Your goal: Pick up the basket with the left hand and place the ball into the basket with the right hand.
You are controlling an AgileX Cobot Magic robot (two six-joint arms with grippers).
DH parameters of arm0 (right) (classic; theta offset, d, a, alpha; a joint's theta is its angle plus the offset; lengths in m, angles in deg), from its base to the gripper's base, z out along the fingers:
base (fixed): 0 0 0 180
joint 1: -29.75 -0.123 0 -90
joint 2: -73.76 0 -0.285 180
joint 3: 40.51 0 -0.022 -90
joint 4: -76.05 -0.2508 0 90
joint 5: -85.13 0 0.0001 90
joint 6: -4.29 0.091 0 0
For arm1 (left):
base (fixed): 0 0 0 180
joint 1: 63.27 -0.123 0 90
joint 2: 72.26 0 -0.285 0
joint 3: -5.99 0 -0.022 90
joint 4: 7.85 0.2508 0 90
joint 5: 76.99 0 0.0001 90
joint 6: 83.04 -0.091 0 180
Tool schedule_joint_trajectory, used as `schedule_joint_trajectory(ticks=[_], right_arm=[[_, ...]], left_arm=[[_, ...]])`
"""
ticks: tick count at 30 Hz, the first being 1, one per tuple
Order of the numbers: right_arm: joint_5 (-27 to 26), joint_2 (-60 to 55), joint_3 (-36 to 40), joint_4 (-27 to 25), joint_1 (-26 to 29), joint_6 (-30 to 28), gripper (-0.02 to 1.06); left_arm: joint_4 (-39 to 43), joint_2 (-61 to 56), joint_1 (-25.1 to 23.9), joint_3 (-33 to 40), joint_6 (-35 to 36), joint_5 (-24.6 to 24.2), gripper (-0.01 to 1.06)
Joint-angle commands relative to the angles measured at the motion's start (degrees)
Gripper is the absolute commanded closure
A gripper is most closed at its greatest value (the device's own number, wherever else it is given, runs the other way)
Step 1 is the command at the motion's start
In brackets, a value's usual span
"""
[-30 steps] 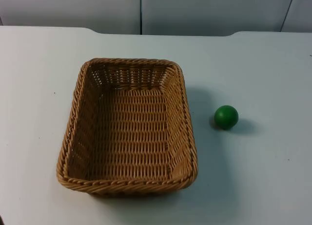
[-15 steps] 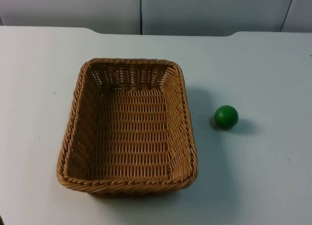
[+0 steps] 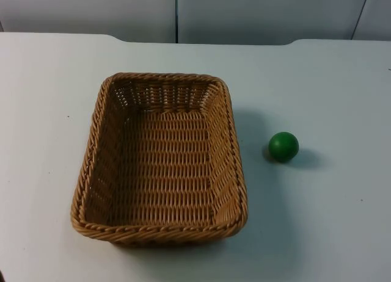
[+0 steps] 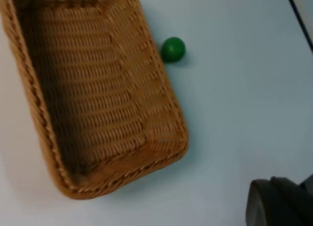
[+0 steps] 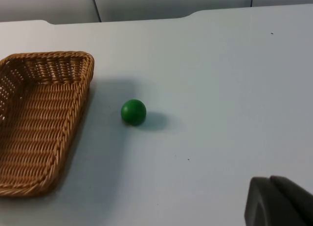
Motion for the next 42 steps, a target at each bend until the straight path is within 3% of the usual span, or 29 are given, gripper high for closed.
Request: schedule_joint_trajectory(ticks=[1,6,11,12,15,18,26,29,30,31,34,37,42], right_arm=[[-0.71,0.22,0.32,-0.40,0.39,-0.10,1.05],[-0.71,0.22,0.32,-0.40,0.39,-0.10,1.05],[-0.71,0.22,0.32,-0.40,0.39,-0.10,1.05],[-0.71,0.22,0.32,-0.40,0.39,-0.10,1.05],[-0.71,0.22,0.32,-0.40,0.39,-0.10,1.05],[-0.71,0.22,0.32,-0.40,0.39,-0.10,1.05],[-0.71,0.22,0.32,-0.40,0.39,-0.10,1.05],[-0.71,0.22,0.32,-0.40,0.39,-0.10,1.05],[-0.71,0.22,0.32,-0.40,0.39,-0.10,1.05],[-0.71,0.22,0.32,-0.40,0.39,-0.10,1.05],[-0.71,0.22,0.32,-0.40,0.39,-0.10,1.05],[-0.71,0.22,0.32,-0.40,0.39,-0.10,1.05],[-0.71,0.22,0.32,-0.40,0.39,-0.10,1.05]], left_arm=[[-3.78,6.04,0.34,-1.59,-3.64,-0.09,1.05],[2.59,14.07,1.47,-4.21,-2.03,3.65,1.05],[20.94,20.34,12.63,-7.01,12.34,13.15,1.05],[20.94,20.34,12.63,-7.01,12.34,13.15,1.05],[33.47,25.04,18.55,-9.75,23.38,18.36,1.05],[39.99,29.53,20.34,-12.13,28.93,18.51,1.05],[41.79,43.71,20.36,-22.06,29.11,10.43,1.02],[42.06,49.17,20.36,-27.79,28.71,7.73,0.83],[42.06,50.26,20.36,-29.25,28.71,7.73,0.74],[42.06,50.26,20.36,-29.25,28.71,7.73,0.74],[42.06,52.44,20.36,-32.05,29.33,9.21,0.50],[40.62,53.76,20.36,-32.35,29.23,11.99,0.42],[41.10,55.78,20.36,-32.35,28.84,15.05,0.42]])
